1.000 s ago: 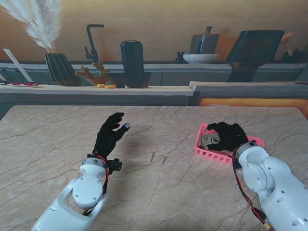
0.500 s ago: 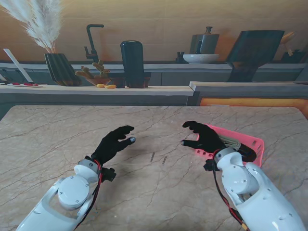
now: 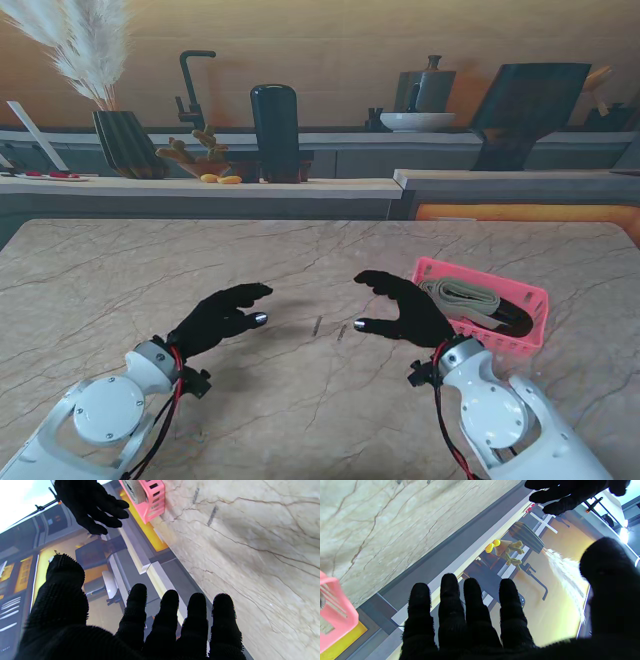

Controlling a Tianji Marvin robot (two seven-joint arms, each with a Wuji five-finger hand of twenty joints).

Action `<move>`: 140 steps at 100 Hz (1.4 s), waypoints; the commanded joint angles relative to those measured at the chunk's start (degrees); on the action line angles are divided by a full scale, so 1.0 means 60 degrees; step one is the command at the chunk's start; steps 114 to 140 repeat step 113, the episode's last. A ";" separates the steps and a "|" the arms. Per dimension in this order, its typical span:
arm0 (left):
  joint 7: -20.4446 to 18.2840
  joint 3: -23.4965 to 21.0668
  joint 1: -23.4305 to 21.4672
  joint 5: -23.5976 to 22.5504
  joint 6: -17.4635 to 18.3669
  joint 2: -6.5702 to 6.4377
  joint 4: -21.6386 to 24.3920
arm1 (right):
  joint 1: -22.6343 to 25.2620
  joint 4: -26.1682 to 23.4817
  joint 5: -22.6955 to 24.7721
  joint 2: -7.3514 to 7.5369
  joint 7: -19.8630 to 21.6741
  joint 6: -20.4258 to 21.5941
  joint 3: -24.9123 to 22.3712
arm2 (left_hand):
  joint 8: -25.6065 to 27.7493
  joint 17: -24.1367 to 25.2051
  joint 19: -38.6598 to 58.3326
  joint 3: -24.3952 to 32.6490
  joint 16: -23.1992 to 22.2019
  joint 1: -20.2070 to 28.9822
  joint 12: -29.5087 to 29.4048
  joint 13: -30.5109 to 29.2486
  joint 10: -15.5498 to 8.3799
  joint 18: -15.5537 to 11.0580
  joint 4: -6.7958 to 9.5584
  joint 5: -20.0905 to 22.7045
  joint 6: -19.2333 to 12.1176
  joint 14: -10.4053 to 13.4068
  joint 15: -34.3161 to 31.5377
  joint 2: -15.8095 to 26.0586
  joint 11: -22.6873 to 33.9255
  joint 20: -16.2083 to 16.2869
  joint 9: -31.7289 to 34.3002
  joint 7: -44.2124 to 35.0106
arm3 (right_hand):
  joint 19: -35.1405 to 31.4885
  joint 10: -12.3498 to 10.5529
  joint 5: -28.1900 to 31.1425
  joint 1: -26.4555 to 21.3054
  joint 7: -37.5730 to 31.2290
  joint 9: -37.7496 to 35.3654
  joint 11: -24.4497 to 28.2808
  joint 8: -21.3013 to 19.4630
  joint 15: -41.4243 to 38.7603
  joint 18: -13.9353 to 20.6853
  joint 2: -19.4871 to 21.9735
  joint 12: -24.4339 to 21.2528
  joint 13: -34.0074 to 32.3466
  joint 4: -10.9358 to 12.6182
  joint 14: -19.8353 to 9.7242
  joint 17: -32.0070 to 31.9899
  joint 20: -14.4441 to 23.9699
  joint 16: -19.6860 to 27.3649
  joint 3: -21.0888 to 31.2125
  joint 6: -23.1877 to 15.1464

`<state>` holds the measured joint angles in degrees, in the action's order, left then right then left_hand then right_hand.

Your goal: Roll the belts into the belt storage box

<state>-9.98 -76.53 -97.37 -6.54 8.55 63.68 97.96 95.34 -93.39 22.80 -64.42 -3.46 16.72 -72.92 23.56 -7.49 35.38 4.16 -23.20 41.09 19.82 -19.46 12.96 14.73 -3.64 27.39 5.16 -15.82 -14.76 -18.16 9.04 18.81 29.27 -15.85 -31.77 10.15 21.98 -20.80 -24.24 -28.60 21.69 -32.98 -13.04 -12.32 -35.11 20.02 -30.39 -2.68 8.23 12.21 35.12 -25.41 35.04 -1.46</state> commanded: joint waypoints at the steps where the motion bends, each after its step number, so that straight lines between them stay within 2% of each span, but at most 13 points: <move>1: 0.0169 -0.0132 -0.0239 -0.0181 0.0239 -0.0036 0.0086 | 0.0325 -0.0226 0.0018 0.0003 0.0115 0.0157 -0.0091 | -0.0087 -0.0026 -0.0176 -0.0247 0.0140 0.0187 -0.0184 -0.0195 0.0004 -0.0124 0.0305 0.0210 -0.0165 -0.0093 0.0229 -0.0350 -0.0284 -0.0169 0.0265 0.0366 | 0.0156 -0.0047 -0.0055 0.0339 0.0199 -0.0045 -0.0266 0.0043 0.0220 -0.0059 -0.0003 -0.0048 0.0003 -0.0265 -0.0026 -0.0134 0.0168 -0.0100 0.0029 -0.0114; 12: 0.0362 -0.0251 -0.0396 -0.0343 0.0516 -0.0017 0.0150 | 0.0518 -0.0346 0.0112 -0.0057 -0.0236 0.0301 -0.0152 | -0.0078 -0.0081 -0.0206 -0.0274 0.0147 0.0183 -0.0189 -0.0257 -0.0002 -0.0101 0.0299 0.0220 -0.0231 -0.0104 0.0252 -0.0358 -0.0315 -0.0182 0.0351 0.0378 | 0.0160 -0.0045 0.0162 0.0445 0.0165 -0.0351 -0.0212 0.0020 0.0174 -0.0155 0.0045 0.0005 -0.0161 -0.0269 -0.0003 -0.0049 0.0203 -0.0132 0.0028 -0.0073; 23: 0.0433 -0.0291 -0.0464 -0.0254 0.0686 -0.0002 0.0168 | 0.0625 -0.0469 -0.0114 -0.0047 -0.0096 0.0271 -0.0160 | -0.0069 -0.0093 -0.0241 -0.0289 0.0148 0.0180 -0.0191 -0.0268 -0.0011 -0.0106 0.0295 0.0185 -0.0266 -0.0113 0.0271 -0.0309 -0.0348 -0.0195 0.0368 0.0387 | 0.0232 -0.0022 0.0212 0.0779 0.0232 -0.0431 -0.0257 0.0032 0.0202 -0.0183 0.0467 0.0023 -0.0137 -0.0279 -0.0026 -0.0136 0.0215 -0.0141 0.0034 0.0006; 29: 0.0550 -0.0266 -0.0471 -0.0221 0.0719 0.0027 0.0156 | 0.0652 -0.0535 -0.0320 -0.0059 -0.0045 0.0204 -0.0083 | -0.0057 -0.0124 -0.0233 -0.0298 0.0138 0.0181 -0.0182 -0.0302 -0.0012 -0.0087 0.0294 0.0207 -0.0284 -0.0106 0.0256 -0.0295 -0.0338 -0.0190 0.0410 0.0368 | 0.0287 0.0014 0.0253 0.1096 0.0287 -0.0458 -0.0288 0.0046 0.0213 -0.0216 0.0916 0.0035 -0.0101 -0.0290 -0.0009 -0.0235 0.0229 -0.0157 0.0010 0.0089; 37: 0.0711 -0.0227 -0.0478 -0.0238 0.0709 0.0062 0.0153 | 0.0678 -0.0597 -0.0467 -0.0062 -0.0010 0.0252 0.0027 | -0.0046 -0.0126 -0.0215 -0.0311 0.0124 0.0194 -0.0171 -0.0321 0.0002 -0.0074 0.0291 0.0223 -0.0278 -0.0108 0.0239 -0.0302 -0.0331 -0.0177 0.0445 0.0349 | 0.0345 0.0064 0.0280 0.1140 0.0360 -0.0459 -0.0335 0.0065 0.0221 -0.0285 0.0989 0.0041 -0.0079 -0.0279 0.0020 -0.0320 0.0245 -0.0176 0.0018 0.0144; 46: 0.0690 -0.0223 -0.0501 -0.0174 0.0760 0.0060 0.0167 | 0.0732 -0.0648 -0.0243 -0.0049 -0.0086 0.0417 0.0080 | -0.0043 -0.0123 -0.0196 -0.0326 0.0115 0.0197 -0.0164 -0.0316 0.0004 -0.0068 0.0290 0.0213 -0.0280 -0.0115 0.0234 -0.0287 -0.0338 -0.0162 0.0441 0.0346 | 0.0347 0.0069 0.0296 0.1204 0.0412 -0.0515 -0.0330 0.0066 0.0197 -0.0362 0.1145 0.0067 -0.0141 -0.0275 0.0021 -0.0255 0.0279 -0.0203 -0.0007 0.0136; 73: 0.0481 -0.0167 -0.0474 0.0014 0.0779 0.0026 0.0174 | 0.0941 -0.0779 0.0127 -0.0082 -0.0441 0.0574 -0.0011 | -0.0041 -0.0127 -0.0194 -0.0361 0.0114 0.0226 -0.0159 -0.0329 0.0045 -0.0062 0.0292 0.0236 -0.0273 -0.0126 0.0240 -0.0250 -0.0348 -0.0155 0.0482 0.0342 | 0.0377 0.0096 0.0420 0.1141 0.0422 -0.0618 -0.0294 0.0010 0.0139 -0.0464 0.1320 0.0118 -0.0252 -0.0243 0.0034 -0.0217 0.0334 -0.0262 -0.0072 0.0139; 140: 0.0355 -0.0119 -0.0405 0.0125 0.0550 0.0018 0.0148 | 0.1018 -0.0879 0.0262 -0.0116 -0.0635 0.0346 -0.0078 | -0.0045 -0.0114 -0.0201 -0.0426 0.0117 0.0291 -0.0160 -0.0307 0.0040 -0.0080 0.0300 0.0246 -0.0271 -0.0153 0.0245 -0.0194 -0.0364 -0.0151 0.0480 0.0356 | 0.0405 0.0142 0.0453 0.1028 0.0460 -0.0660 -0.0222 -0.0052 0.0042 -0.0469 0.1434 0.0165 -0.0342 -0.0206 0.0042 -0.0171 0.0382 -0.0354 -0.0204 0.0168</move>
